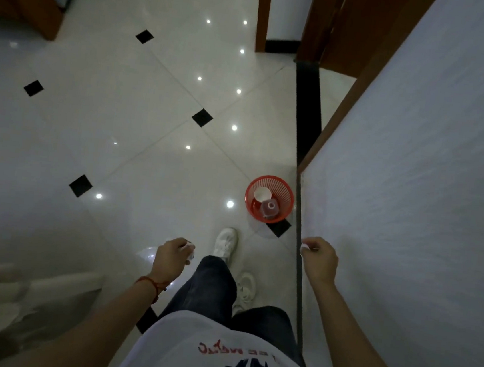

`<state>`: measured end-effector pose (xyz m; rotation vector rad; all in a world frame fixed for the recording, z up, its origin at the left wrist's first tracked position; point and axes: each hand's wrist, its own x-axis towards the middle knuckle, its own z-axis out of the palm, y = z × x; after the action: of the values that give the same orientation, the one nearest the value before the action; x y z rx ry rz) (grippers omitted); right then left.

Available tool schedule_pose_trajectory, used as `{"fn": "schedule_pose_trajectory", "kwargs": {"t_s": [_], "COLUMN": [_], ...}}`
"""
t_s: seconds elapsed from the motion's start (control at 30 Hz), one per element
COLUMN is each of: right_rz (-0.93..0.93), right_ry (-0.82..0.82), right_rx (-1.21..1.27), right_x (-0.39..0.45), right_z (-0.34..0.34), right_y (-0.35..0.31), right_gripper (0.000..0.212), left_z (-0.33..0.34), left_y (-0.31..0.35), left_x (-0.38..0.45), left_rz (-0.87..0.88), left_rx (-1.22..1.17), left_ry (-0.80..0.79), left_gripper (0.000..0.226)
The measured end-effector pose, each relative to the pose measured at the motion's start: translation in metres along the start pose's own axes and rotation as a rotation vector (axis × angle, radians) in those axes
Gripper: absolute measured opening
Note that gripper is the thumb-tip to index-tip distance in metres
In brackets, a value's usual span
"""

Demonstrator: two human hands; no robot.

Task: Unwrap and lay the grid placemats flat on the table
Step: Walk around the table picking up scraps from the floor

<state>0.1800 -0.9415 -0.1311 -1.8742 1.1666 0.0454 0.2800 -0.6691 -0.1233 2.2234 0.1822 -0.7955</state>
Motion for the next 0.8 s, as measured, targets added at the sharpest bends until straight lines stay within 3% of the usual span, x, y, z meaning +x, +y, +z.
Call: {"fn": "schedule_pose_trajectory", "kwargs": {"t_s": [0.47, 0.63, 0.8], "right_rz": [0.234, 0.308, 0.317], "right_ry": [0.021, -0.015, -0.03], "right_rx": [0.013, 0.003, -0.008], "right_x": [0.133, 0.178, 0.212], "right_z": [0.071, 0.098, 0.125], "right_y": [-0.013, 0.004, 0.034], "right_gripper": [0.016, 0.015, 0.015], "left_z": [0.09, 0.144, 0.194], "left_y": [0.119, 0.129, 0.111], "left_x": [0.218, 0.294, 0.356], "left_rz": [-0.046, -0.105, -0.248], "left_rx": [0.153, 0.141, 0.078], "left_ry": [-0.306, -0.394, -0.38], "left_gripper": [0.017, 0.014, 0.019]}}
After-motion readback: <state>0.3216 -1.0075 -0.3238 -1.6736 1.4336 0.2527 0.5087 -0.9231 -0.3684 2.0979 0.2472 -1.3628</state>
